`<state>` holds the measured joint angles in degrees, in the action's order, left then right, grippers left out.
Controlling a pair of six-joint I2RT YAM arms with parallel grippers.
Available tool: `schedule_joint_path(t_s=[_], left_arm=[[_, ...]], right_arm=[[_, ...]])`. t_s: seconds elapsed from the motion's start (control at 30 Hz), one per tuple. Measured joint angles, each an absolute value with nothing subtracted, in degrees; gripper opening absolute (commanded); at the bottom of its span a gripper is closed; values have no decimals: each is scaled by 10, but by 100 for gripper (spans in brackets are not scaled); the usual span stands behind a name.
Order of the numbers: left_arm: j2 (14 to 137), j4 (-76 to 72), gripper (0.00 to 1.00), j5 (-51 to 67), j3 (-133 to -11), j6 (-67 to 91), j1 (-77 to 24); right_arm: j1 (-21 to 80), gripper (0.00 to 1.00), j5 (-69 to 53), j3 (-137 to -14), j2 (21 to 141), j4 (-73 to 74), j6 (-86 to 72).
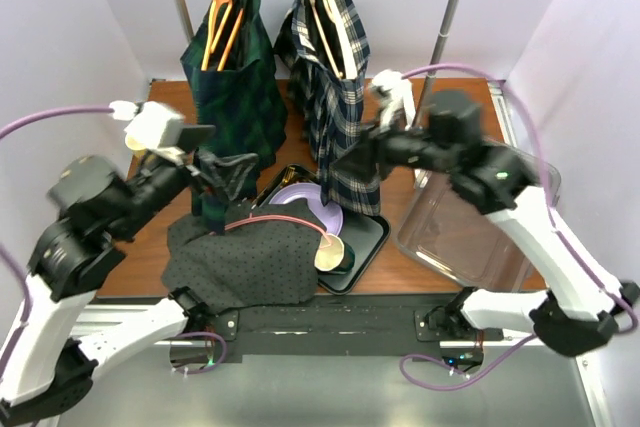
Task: Remove the skirt from the hanger
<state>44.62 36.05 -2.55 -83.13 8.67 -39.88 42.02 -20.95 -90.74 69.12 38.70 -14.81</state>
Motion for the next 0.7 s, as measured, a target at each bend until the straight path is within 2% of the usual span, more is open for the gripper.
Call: schedule_joint_path(t_s=[0.13,0.23,0.47,0.7], left_arm=[[402,338,100,-61,-832,95,-399],[371,324,100,-85,-833,100,-399],[349,313,100,-108,-833,101,-399],[342,310,100,-119,-822,99,-399]], right_arm=[[533,43,-105,-902,750,395,-135],[582,42,-55,-894,801,391,-124],[598,44,9,-885,920,391,-81],[600,41,53,-886,1025,413,-36]])
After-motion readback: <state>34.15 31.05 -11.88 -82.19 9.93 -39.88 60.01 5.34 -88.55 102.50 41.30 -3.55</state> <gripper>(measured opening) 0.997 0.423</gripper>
